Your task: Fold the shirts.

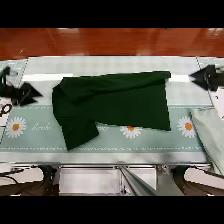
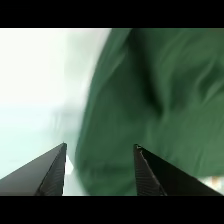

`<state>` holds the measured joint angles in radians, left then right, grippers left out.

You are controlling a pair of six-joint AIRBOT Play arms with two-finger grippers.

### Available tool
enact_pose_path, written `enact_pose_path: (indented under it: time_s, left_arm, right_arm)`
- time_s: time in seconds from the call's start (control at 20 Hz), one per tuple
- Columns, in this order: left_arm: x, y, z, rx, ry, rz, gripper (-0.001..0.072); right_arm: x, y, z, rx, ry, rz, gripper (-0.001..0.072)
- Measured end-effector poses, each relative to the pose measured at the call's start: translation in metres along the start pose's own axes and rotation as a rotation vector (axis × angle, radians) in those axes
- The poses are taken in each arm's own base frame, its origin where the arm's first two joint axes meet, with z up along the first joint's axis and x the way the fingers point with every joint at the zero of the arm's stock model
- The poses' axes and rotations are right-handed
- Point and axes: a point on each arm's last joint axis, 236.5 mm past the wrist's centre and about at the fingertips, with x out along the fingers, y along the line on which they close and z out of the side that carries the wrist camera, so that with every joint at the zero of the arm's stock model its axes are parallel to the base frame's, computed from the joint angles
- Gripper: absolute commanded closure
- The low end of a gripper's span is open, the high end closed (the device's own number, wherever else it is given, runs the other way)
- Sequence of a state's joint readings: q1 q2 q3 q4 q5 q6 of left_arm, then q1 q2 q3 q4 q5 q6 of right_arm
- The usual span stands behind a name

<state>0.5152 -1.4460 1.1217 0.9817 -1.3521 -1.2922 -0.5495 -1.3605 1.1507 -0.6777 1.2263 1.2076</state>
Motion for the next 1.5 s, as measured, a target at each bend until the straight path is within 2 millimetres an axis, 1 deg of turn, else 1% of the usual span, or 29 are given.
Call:
enact_pose_path:
  time_s: [0.05, 0.15, 0.2, 0.3, 0.4, 0.5, 0.65, 0.8, 0.85, 0.9, 0.95, 1.05, 1.15, 1.2, 1.3, 1.35, 1.5]
  left_arm:
    - [0.007, 0.008, -0.020, -0.027, 0.024, -0.012, 0.0199]
    - [0.023, 0.014, -0.053, -0.083, 0.046, -0.069, 0.0199]
    - [0.030, 0.015, -0.065, -0.106, 0.053, -0.096, 0.0199]
    - [0.042, 0.014, -0.078, -0.144, 0.042, -0.145, 0.0199]
    - [0.049, 0.011, -0.080, -0.163, 0.017, -0.174, 0.0199]
    - [0.056, 0.009, -0.081, -0.176, 0.005, -0.182, 0.0199]
    - [0.068, 0.006, -0.081, -0.185, 0.017, -0.182, 0.0199]
    - [0.081, -0.002, -0.082, -0.189, 0.041, -0.187, 0.0205]
    - [0.086, -0.006, -0.079, -0.187, 0.039, -0.188, 0.0333]
    - [0.090, -0.008, -0.076, -0.171, 0.031, -0.175, 0.0674]
    - [0.094, -0.009, -0.072, -0.147, 0.025, -0.156, 0.0686]
    - [0.095, -0.023, -0.066, -0.102, 0.022, -0.167, 0.0686]
    - [0.093, -0.035, -0.064, -0.065, 0.034, -0.182, 0.0686]
    - [0.091, -0.038, -0.061, -0.051, 0.028, -0.185, 0.0686]
    - [0.090, -0.043, -0.060, -0.033, 0.034, -0.192, 0.0686]
    - [0.089, -0.046, -0.060, -0.029, 0.036, -0.197, 0.0686]
    - [0.088, -0.049, -0.061, -0.020, 0.042, -0.202, 0.0686]
  right_arm:
    - [0.000, -0.005, -0.017, 0.016, 0.002, -0.003, 0.0295]
    - [0.003, -0.009, -0.051, 0.037, 0.009, 0.008, 0.0295]
    - [0.004, -0.011, -0.068, 0.045, 0.015, 0.012, 0.0295]
    - [0.006, -0.014, -0.091, 0.053, 0.021, 0.015, 0.0295]
    - [0.008, -0.014, -0.109, 0.056, 0.039, 0.022, 0.0295]
    - [0.009, -0.014, -0.120, 0.056, 0.055, 0.028, 0.0295]
    - [0.009, -0.014, -0.128, 0.057, 0.065, 0.033, 0.0295]
    - [0.010, -0.014, -0.131, 0.056, 0.069, 0.035, 0.0295]
    - [0.010, -0.014, -0.131, 0.056, 0.071, 0.035, 0.0295]
    - [0.010, -0.014, -0.131, 0.057, 0.070, 0.036, 0.0295]
    - [0.009, -0.015, -0.131, 0.059, 0.067, 0.034, 0.0295]
    - [0.004, -0.023, -0.123, 0.079, 0.035, 0.021, 0.0295]
    - [-0.005, -0.041, -0.117, 0.119, 0.002, -0.016, 0.0295]
    - [-0.008, -0.052, -0.119, 0.145, 0.001, -0.046, 0.0295]
    - [-0.008, -0.074, -0.135, 0.207, 0.039, -0.105, 0.0295]
    - [-0.007, -0.083, -0.147, 0.236, 0.075, -0.124, 0.0295]
    - [0.000, -0.100, -0.173, 0.307, 0.164, -0.150, 0.0295]
